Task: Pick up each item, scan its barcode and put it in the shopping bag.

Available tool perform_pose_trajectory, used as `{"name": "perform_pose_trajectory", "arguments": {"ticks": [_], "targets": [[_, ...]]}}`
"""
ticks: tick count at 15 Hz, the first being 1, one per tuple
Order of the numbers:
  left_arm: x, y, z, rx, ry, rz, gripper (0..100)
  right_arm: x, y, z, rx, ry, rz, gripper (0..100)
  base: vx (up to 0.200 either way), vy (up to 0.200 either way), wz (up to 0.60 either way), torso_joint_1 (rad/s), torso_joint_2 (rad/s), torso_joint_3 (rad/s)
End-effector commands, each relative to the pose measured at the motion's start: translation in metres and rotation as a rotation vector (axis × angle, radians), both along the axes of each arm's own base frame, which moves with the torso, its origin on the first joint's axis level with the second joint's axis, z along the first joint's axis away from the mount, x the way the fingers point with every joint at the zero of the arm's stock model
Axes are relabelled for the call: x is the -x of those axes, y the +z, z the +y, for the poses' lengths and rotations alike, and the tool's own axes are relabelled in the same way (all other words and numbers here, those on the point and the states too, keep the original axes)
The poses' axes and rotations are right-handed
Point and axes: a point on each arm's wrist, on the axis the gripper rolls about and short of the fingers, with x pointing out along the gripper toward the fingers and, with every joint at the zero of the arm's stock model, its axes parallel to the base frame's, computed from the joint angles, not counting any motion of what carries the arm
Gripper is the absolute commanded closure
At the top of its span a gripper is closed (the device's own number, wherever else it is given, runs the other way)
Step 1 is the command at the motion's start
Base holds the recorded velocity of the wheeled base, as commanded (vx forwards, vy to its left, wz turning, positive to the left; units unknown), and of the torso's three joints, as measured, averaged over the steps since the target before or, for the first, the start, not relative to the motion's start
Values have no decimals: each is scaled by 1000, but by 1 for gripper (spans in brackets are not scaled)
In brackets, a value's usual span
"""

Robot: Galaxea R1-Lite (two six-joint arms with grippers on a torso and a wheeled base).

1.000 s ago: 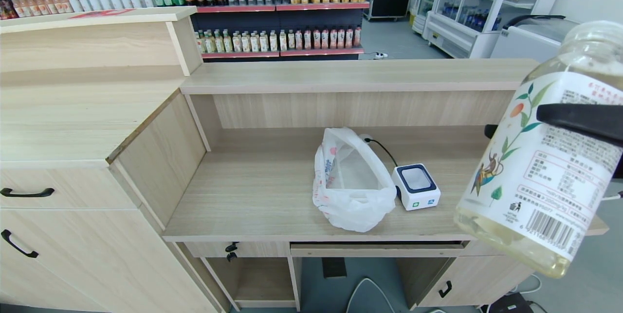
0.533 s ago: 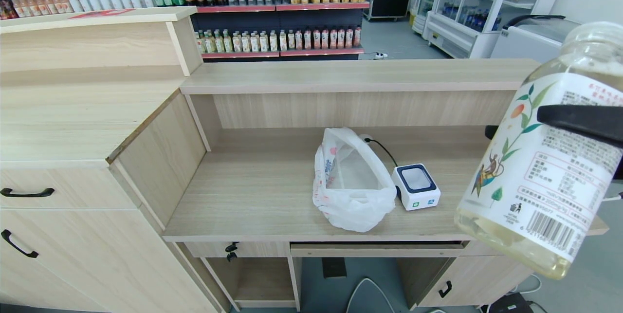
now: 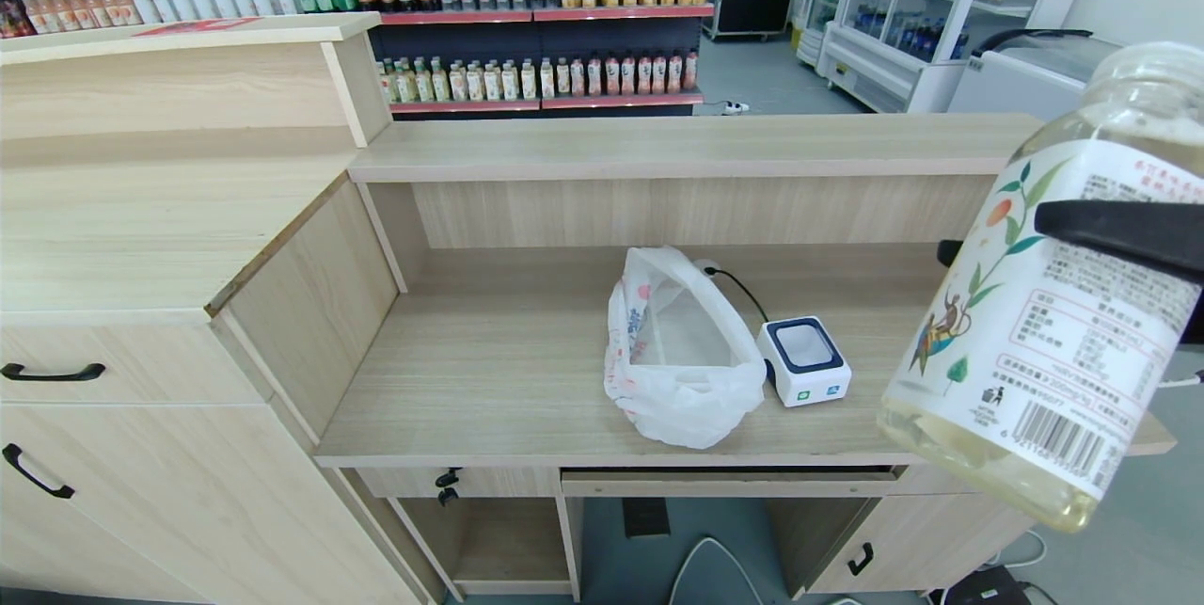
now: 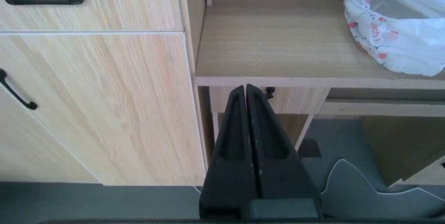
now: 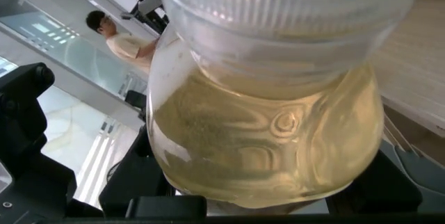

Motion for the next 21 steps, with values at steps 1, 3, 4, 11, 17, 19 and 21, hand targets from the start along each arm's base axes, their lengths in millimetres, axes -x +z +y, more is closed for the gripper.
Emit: {"name": "perform_pose_trajectory", "arguments": {"ticks": [1,3,4,11,17,19,21], "targets": [[0,0,0,0,0,0,100,-11,-4,-5,22,-51,-25,100,0,0,0,0,0,0],[0,0,0,0,0,0,100,-35,-18,-19,91,-208,-90,100,0,0,0,0,0,0],[0,0,0,0,0,0,100,-52,-27,-27,127,-338,-94,100,0,0,0,0,0,0],[0,0,0,0,0,0,100,-110,-106,-118,713,-947,-210,100,0,0,0,0,0,0],[0,0,0,0,0,0,100,-124,-126,-166,1090,-999,-494,100,0,0,0,0,0,0],[0,0,0,0,0,0,100,-131,-126,-173,1195,-997,-629,100,0,0,0,0,0,0],[0,0,0,0,0,0,100,-138,-124,-178,1274,-998,-756,100,0,0,0,0,0,0]]}}
